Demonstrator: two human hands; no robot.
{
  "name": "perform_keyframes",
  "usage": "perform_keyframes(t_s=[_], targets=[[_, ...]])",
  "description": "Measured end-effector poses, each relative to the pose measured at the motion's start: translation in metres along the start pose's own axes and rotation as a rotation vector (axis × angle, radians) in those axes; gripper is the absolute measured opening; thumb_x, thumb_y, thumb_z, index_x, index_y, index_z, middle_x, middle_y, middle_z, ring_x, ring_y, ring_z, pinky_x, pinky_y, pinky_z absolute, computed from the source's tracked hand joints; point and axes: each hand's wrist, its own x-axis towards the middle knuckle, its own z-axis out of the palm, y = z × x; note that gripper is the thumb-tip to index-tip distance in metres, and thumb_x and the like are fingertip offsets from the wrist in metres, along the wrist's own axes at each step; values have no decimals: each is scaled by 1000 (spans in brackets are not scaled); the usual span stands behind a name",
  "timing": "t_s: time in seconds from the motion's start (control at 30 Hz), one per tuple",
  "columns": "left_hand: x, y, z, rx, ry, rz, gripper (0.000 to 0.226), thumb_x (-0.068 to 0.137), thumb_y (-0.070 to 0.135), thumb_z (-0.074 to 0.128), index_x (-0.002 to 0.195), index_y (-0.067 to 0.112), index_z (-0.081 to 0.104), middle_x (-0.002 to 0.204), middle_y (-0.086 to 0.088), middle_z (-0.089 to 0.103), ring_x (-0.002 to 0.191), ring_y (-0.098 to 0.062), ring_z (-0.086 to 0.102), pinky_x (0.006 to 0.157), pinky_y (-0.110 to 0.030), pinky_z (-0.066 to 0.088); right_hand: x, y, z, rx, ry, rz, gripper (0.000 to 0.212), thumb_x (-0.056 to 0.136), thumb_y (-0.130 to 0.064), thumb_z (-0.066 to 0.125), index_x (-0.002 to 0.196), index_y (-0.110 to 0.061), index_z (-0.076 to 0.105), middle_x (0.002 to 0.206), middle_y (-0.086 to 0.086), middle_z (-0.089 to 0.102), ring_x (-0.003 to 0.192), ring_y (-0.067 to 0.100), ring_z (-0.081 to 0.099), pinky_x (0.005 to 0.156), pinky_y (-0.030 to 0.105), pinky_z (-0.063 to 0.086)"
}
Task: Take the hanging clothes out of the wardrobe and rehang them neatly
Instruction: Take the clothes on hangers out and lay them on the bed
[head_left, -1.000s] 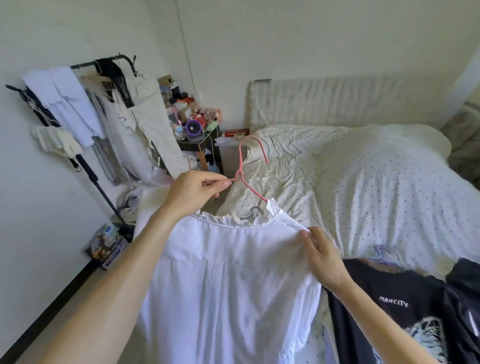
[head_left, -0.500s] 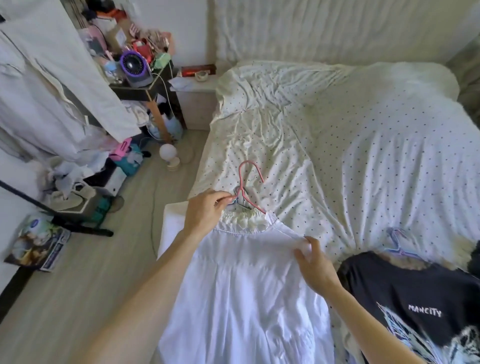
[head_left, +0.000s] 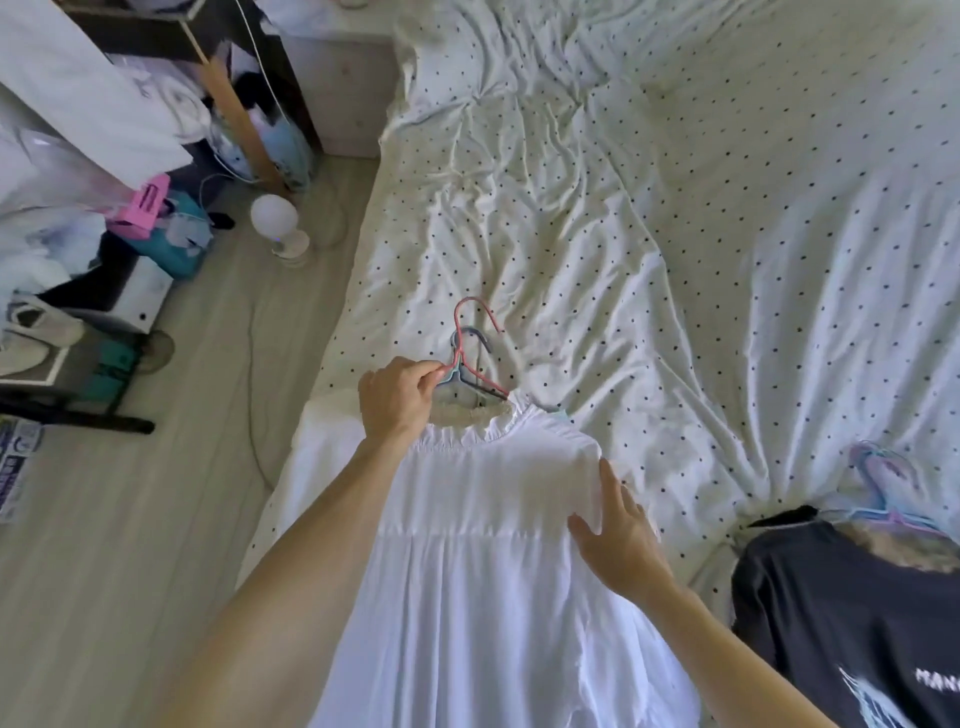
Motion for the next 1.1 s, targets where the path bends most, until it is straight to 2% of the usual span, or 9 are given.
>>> perform_keyframes(t_s=[0.2,0.37,0.5,0.57,0.67,0.77,0.87,1.0,1.1], targets=[[17,-29,74,188,-30,-16,22,99,34,55,113,35,72,98,-4,74,91,-32,65,85,-39,32,32,27,57,-169,-34,-71,92,97,-45,49,155,-21,-19,166,1,-14,153,23,-3,125,40,6],[24,-44,100,317,-42,45,23,99,34,53,111,31,73,95,-5,75,87,-32,66,85,-39,34,45,33,75,-205,-45,-82,95,95,-48,50,156,-20,-16,166,2,-13,152,28,5,123,43,15],[8,-48,103,219,-61,0,22,100,31,51,104,29,73,93,-3,73,91,-31,64,81,-41,30,40,41,77,-166,-37,-82,94,92,-45,54,158,-19,-9,167,3,-3,149,31,17,120,42,21],[-7,-49,101,202,-49,-2,19,99,31,52,99,29,72,92,-2,72,91,-31,63,79,-40,29,26,46,80,-173,-46,-99,93,92,-46,52,158,-20,-10,167,1,-3,152,28,10,122,39,17],[-12,-53,97,195,-81,21,19,99,33,52,99,31,71,95,1,70,94,-28,62,80,-40,29,10,47,83,-160,-66,-103,92,95,-44,51,158,-20,-11,166,0,-9,154,20,-7,120,31,-2],[0,-50,94,218,-155,30,20,98,34,52,103,31,71,102,0,70,101,-28,62,85,-40,33,9,45,79,-146,-91,-74,92,95,-46,49,156,-27,-19,166,-5,-15,154,21,-6,124,40,13],[1,-36,90,289,-216,-1,27,98,33,46,110,28,69,108,-4,69,106,-32,59,91,-43,36,8,44,71,-160,-98,-67,89,95,-45,49,157,-25,-12,167,-2,-4,153,28,8,121,45,23],[-34,-19,75,297,-192,-32,38,93,28,53,128,18,61,123,-10,64,117,-36,55,101,-50,36,-16,40,43,-179,-45,-83,72,99,-43,46,158,-19,13,165,-1,16,152,22,12,122,37,19],[-86,-2,59,276,-244,12,43,90,25,58,132,15,58,135,-12,58,124,-36,53,104,-54,37,-54,46,15,-154,-7,-90,60,101,-42,44,154,-20,28,162,-3,27,151,17,15,121,33,17]])
